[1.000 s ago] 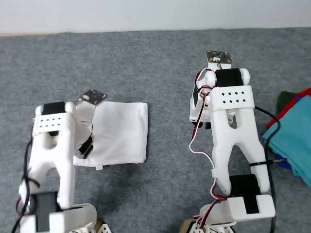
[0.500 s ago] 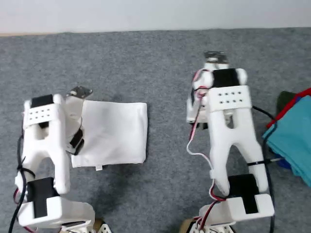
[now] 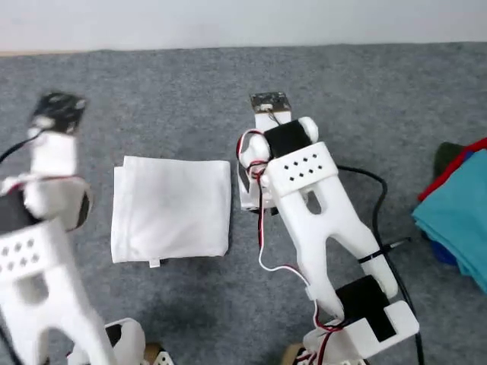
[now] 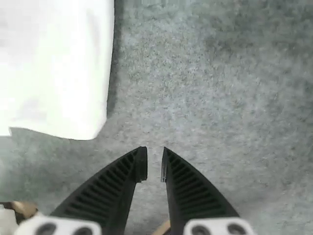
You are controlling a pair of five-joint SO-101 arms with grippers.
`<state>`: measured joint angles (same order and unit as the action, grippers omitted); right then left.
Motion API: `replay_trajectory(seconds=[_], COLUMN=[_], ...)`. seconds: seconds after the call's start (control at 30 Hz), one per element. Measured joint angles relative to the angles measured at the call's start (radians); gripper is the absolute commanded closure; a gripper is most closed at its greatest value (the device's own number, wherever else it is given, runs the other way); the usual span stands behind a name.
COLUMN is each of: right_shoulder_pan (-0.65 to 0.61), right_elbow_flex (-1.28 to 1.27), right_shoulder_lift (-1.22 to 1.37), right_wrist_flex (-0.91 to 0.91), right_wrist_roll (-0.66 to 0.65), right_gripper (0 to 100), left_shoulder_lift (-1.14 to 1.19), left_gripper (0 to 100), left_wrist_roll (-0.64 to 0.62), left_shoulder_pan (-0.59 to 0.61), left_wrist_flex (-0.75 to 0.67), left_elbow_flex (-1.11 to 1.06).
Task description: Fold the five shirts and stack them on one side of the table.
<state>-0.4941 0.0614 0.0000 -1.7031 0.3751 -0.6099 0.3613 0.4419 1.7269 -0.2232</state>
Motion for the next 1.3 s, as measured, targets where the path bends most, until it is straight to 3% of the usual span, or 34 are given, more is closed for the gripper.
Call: replay_trajectory(seconds=[0.2,0.57,0.8,1.3], right_shoulder_pan=[-0.04,-0.19,-0.256,-0.258], right_elbow_flex=[-0.046,-0.044,-0.044,-0.04], right_shoulder_lift=[0.052,0.261,0.331,0.451], right_wrist_flex=[0.195,0.313,0.313,0.463], right_wrist_roll=[0.043,0.17,0.215,0.215], right_gripper=[98.7,74.2,74.2,74.3], left_shoulder_lift=[-0.147,-0.328,-0.382,-0.411], left_gripper=[97,97,97,97], left_wrist_roll=[0.055,0.183,0.213,0.224], left_shoulder_pan=[0.21,0.519,0.597,0.6], left_wrist_flex=[0.003,-0.054,-0.089,-0.092], left_elbow_flex=[-0.144,-0.331,-0.405,-0.413])
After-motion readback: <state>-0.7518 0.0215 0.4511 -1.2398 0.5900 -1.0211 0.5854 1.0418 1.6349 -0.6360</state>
